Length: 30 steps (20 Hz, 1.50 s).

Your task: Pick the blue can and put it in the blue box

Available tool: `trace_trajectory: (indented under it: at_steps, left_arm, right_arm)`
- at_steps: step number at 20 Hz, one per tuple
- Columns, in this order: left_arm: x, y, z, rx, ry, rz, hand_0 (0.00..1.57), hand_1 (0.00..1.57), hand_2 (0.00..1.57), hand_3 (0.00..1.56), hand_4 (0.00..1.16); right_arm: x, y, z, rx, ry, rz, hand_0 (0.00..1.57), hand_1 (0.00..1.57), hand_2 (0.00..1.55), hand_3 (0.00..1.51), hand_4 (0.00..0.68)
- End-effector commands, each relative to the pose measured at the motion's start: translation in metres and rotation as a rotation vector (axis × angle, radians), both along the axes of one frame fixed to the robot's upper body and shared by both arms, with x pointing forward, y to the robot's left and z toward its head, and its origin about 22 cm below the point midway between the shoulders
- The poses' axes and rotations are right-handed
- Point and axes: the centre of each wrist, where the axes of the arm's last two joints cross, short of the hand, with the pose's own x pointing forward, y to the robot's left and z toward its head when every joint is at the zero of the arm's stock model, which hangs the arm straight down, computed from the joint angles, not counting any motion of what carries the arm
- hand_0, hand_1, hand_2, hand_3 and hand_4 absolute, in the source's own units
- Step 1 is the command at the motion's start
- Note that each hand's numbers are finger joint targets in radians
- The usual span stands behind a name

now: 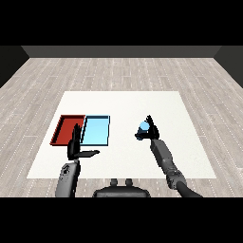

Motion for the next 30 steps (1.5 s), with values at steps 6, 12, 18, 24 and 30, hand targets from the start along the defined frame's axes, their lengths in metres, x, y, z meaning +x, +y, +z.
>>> trace_trajectory:
  at_steps: [6, 12, 18, 24, 30]
  left_arm:
    - [0.016, 0.012, 0.002, -0.012, 0.018, -0.012, 0.0, 0.0, 0.0, 0.0, 0.0]
    - [0.004, 0.014, 0.012, -0.027, -0.024, -0.011, 0.0, 0.0, 0.0, 0.0, 0.0]
    - [-0.004, 0.025, 0.003, -0.012, 0.003, -0.027, 0.0, 0.0, 0.0, 0.0, 0.0]
    - [0.013, 0.009, -0.005, 0.008, 0.002, -0.026, 0.0, 0.0, 0.0, 0.0, 0.0]
    - [0.006, 0.003, 0.008, -0.005, 0.003, -0.04, 0.0, 0.0, 0.0, 0.0, 0.0]
  right_arm:
    - [0.004, -0.001, -0.003, -0.002, -0.009, -0.011, 0.0, 0.0, 0.0, 0.0, 0.0]
    - [0.003, 0.037, -0.01, -0.127, 0.082, -0.095, 1.38, 1.38, 1.41, 1.39, 0.417]
    - [0.003, 0.023, -0.005, -0.135, 0.073, -0.121, 1.46, 1.46, 1.46, 1.44, 0.543]
    - [0.01, 0.03, 0.007, -0.142, -0.03, -0.087, 1.46, 1.46, 1.47, 1.32, 0.448]
    - [0.021, 0.04, 0.043, -0.241, -0.153, -0.121, 1.45, 1.45, 1.47, 1.37, 0.498]
